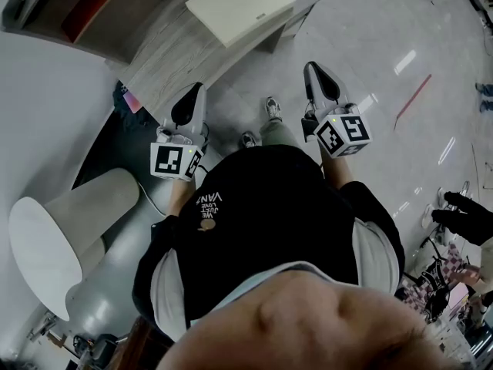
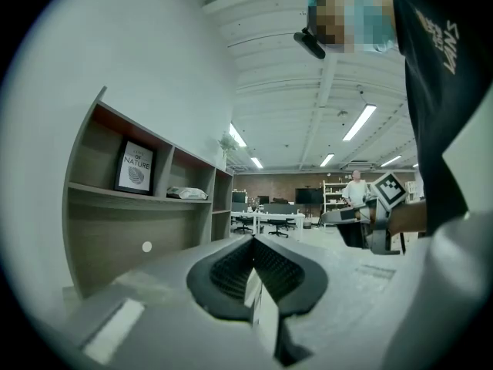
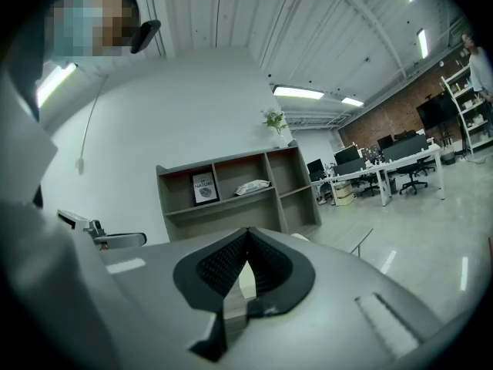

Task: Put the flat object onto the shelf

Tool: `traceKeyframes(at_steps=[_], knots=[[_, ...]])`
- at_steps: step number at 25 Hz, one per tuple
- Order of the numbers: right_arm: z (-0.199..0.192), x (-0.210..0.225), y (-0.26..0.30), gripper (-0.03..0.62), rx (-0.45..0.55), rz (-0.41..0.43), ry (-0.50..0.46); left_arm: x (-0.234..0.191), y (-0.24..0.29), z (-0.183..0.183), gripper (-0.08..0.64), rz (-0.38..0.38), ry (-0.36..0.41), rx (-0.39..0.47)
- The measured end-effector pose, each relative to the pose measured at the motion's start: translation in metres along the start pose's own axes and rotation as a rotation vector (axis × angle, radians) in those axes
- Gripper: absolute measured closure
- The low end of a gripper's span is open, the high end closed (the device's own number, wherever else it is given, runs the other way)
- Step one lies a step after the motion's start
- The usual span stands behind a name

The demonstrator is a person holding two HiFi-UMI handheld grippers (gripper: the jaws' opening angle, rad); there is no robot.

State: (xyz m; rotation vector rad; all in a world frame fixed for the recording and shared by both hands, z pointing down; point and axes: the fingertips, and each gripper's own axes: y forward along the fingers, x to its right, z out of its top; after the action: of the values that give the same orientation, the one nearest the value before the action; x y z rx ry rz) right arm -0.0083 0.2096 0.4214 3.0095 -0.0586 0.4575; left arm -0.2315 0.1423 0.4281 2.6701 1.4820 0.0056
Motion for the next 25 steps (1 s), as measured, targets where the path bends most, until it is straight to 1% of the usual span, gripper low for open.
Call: traceKeyframes(at_steps=[14,25], knots=[[0.016,0.052,0.054,0.594,-0.023,0.027,0.016,-0.021,0.061,0.005,0.559,0.059,-0.016,-0.019],[0.038,0.101,0.106,0.594,-0.033,0.097,0.013,-0.03,0.118,0.011,0.558,0.133,-0.015,-0.013]])
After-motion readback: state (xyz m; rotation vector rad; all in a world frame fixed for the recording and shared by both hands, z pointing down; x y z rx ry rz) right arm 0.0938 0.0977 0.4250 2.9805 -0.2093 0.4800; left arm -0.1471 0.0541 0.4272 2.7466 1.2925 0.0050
